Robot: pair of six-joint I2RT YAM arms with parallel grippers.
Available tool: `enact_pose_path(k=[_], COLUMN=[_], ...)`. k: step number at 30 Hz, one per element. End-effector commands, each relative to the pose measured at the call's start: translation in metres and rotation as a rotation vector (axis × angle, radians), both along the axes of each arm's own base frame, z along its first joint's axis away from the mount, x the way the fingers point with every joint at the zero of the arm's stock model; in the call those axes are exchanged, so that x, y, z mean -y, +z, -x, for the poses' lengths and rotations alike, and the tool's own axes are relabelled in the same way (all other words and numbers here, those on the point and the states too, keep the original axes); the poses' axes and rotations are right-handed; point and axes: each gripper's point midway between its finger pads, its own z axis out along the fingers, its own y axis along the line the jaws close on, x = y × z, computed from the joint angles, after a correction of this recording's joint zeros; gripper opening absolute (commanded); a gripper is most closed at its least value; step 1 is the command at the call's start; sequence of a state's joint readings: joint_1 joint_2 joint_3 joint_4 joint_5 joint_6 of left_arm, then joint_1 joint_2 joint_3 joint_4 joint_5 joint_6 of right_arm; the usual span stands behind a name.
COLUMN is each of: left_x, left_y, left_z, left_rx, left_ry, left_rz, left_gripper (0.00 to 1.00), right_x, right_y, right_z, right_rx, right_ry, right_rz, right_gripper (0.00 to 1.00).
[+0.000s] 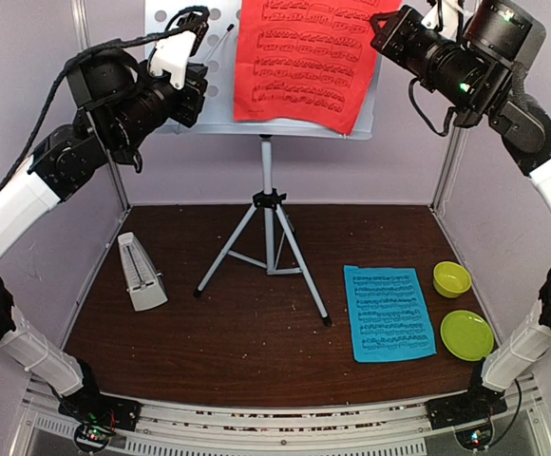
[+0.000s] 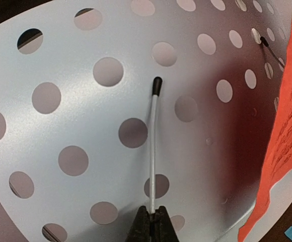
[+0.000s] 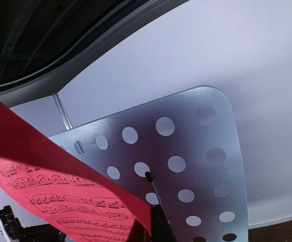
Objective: Set up the instrument practice props
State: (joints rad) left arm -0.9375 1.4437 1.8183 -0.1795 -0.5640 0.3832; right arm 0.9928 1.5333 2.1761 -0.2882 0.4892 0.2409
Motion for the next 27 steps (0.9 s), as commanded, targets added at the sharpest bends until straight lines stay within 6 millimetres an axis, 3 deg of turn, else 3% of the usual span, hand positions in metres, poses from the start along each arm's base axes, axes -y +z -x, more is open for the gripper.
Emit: enact_pose_path(k=[1,12,27], left_x=[-0.027,-0.022,-0.010], left_y=[0.035,0.036,0.030], left_z=[0.015,0.038,0.041], left_rx=[0.116,0.282,0.367], left_ry=[0.009,-0.101,-0.125], left_rz=[0.161,0.200,0.140], left_gripper=[0.00,0.00,0.00], right_x=[0.014,0.015,0.000], right_y=[0.002,0.000,0.005], right_z=[-0.005,-0.008,-0.020], right_rx=[-0.019,-0.033,-0.052], right_ry=[-0.069,-0.084,-0.094], right_rz=[-0.041,-0.095,-0.206], right_gripper=[0.00,0.00,0.00])
